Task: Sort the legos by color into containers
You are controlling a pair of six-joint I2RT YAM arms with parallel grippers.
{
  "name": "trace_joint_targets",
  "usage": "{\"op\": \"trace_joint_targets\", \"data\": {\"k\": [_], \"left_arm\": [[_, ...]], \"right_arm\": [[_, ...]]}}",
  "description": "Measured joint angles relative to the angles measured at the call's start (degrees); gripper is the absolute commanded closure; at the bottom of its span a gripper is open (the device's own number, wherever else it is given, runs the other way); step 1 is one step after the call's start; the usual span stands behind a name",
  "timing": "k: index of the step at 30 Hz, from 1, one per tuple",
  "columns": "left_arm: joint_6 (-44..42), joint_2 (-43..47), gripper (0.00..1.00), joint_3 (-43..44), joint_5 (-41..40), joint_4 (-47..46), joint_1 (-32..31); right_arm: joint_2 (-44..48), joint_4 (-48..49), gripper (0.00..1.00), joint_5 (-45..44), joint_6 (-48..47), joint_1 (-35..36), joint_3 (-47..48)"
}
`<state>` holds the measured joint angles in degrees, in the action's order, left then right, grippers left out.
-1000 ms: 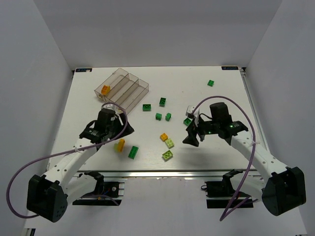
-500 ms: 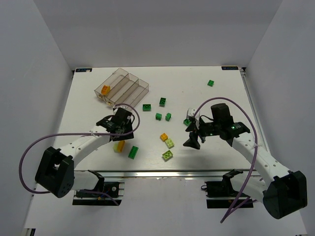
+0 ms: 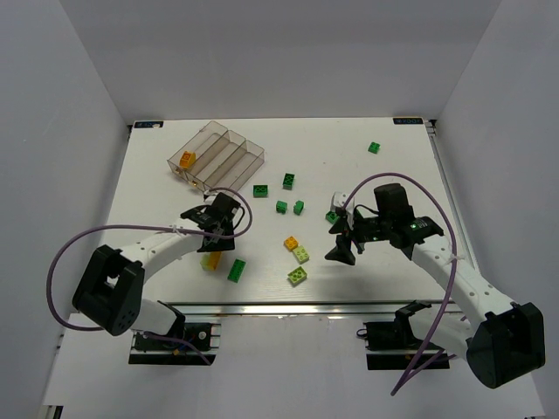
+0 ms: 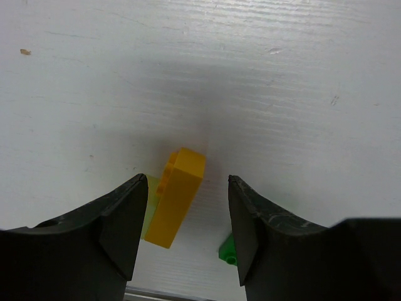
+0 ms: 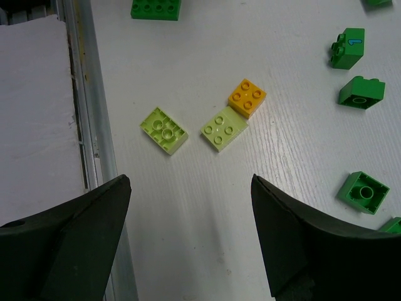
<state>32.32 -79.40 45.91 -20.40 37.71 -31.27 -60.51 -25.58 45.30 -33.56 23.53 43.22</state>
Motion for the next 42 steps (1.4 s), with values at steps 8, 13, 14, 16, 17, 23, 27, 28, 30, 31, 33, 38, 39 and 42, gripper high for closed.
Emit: {"op": "trace_joint_targets", "data": {"k": [8,13,14,16,17,23,27,28,30,31,33,38,39,42], "left_arm": [[-0.7,-4.0,0.4,0.0,-0.2,-0.8,0.0],[-0.8,-5.3,0.41,0.0,-0.2,-0.9,0.0],[-0.9,-5.4,0.42,0.0,-0.2,-0.9,0.0],[-0.9,-5.6,0.44,0.0,-0.2,-0.9,0.0],[-0.9,-5.6,0.45,0.0,-0.2,-0.9,0.0],[-0.8,-5.6,0.51,-0.1,-0.2,-0.9,0.0],[-0.8,-5.6,0.56,-0.2,-0.2,-0.9,0.0],[-0.8,-5.6,0.58,-0.2,-0.2,-0.9,0.0],[-0.7,-5.6,0.64,-0.2,-0.1,-0.9,0.0],[-0.6,-5.5,0.66,-0.2,-0.1,-1.0,0.0],[-0.4,-5.4,0.71,-0.2,-0.1,-1.0,0.0],[0.8,-4.5,0.78,-0.5,0.7,-2.0,0.0],[1.2,-4.2,0.8,-0.5,1.1,-2.2,0.0],[2.8,-2.5,0.86,-0.5,2.6,-3.1,0.0]], "right_arm": [[0.0,0.0,0.18,0.1,0.0,0.0,0.0],[0.0,0.0,0.18,0.1,-0.1,0.0,0.0],[0.0,0.0,0.18,0.1,-0.1,0.0,0.0],[0.0,0.0,0.18,0.1,-0.1,0.0,0.0],[0.0,0.0,0.18,0.1,-0.1,0.0,0.0],[0.0,0.0,0.18,0.1,-0.1,0.0,0.0],[0.0,0.0,0.18,0.1,0.0,0.0,0.0],[0.0,0.0,0.18,0.1,-0.1,0.0,0.0],[0.0,0.0,0.18,0.1,-0.1,0.0,0.0],[0.0,0.0,0.18,0.0,0.0,0.0,0.0],[0.0,0.0,0.18,0.0,0.0,0.0,0.0],[0.0,0.1,0.2,-0.2,0.4,0.0,-0.8],[0.0,0.1,0.2,-0.3,0.5,0.0,-1.0],[0.0,0.3,0.2,-0.3,1.1,0.0,-1.0]]}}
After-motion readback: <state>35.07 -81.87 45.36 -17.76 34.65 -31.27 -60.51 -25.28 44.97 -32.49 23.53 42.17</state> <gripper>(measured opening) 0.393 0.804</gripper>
